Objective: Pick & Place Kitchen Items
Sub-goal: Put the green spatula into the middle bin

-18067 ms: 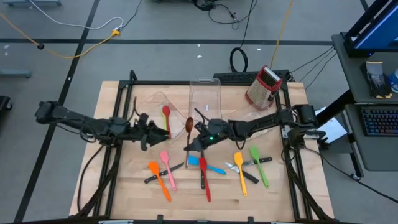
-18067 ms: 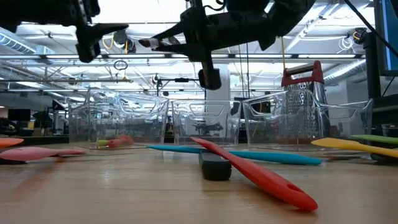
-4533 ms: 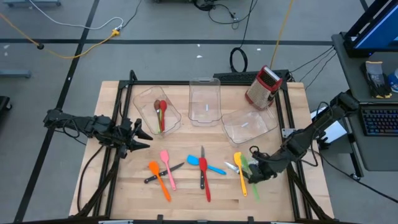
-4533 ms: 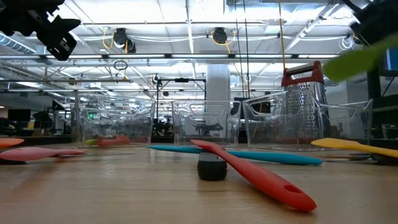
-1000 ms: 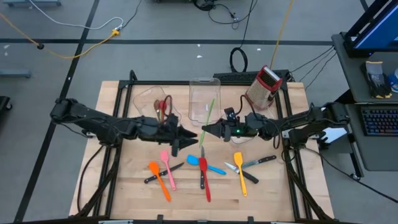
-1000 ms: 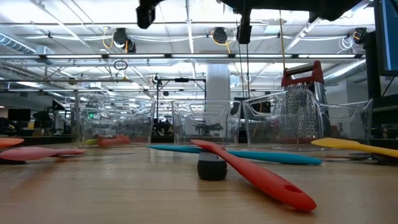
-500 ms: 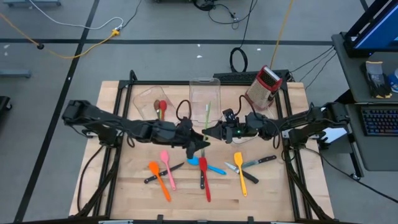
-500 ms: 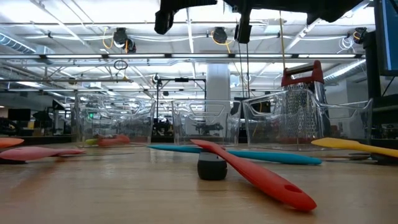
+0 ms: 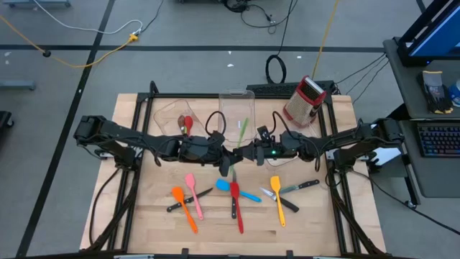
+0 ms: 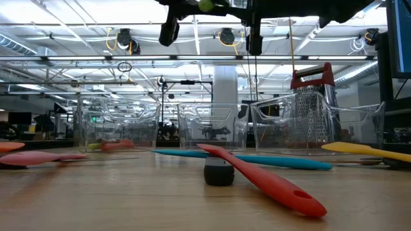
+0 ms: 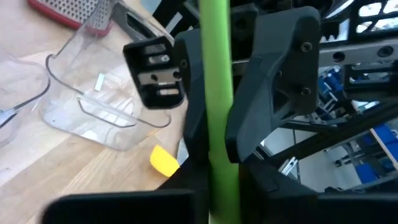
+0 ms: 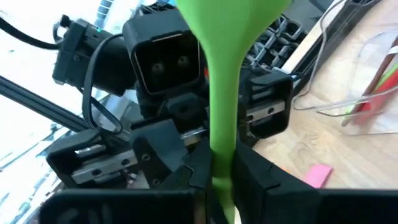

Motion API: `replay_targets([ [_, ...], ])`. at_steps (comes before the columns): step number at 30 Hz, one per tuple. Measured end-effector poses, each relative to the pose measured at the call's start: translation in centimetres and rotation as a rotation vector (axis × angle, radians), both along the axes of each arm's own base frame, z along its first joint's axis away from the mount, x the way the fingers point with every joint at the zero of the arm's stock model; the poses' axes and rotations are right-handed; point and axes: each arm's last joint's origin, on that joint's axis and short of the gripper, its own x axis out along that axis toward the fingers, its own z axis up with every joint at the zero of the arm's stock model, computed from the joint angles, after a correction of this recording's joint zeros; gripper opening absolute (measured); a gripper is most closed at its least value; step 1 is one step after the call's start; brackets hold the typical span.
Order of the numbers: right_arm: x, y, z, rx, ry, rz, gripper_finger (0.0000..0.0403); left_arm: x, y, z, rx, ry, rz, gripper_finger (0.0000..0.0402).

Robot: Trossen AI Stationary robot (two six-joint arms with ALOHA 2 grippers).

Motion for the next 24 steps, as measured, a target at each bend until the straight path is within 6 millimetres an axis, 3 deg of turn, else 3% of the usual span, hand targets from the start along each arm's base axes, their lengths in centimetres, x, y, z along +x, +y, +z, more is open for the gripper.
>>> replay_targets([
  [16,0.1,-1.7,-0.2,-0.033,0.017,0.025,0.0082,-0.1,1.3,-0.6,-0.008,0.069,0.003,0.0015],
  [24,0.1,-2.5,-0.5,-0.046,0.040,0.102,0.0132,-0.9,1.4,-0.8,-0.022,0.148,0.016,0.0014],
])
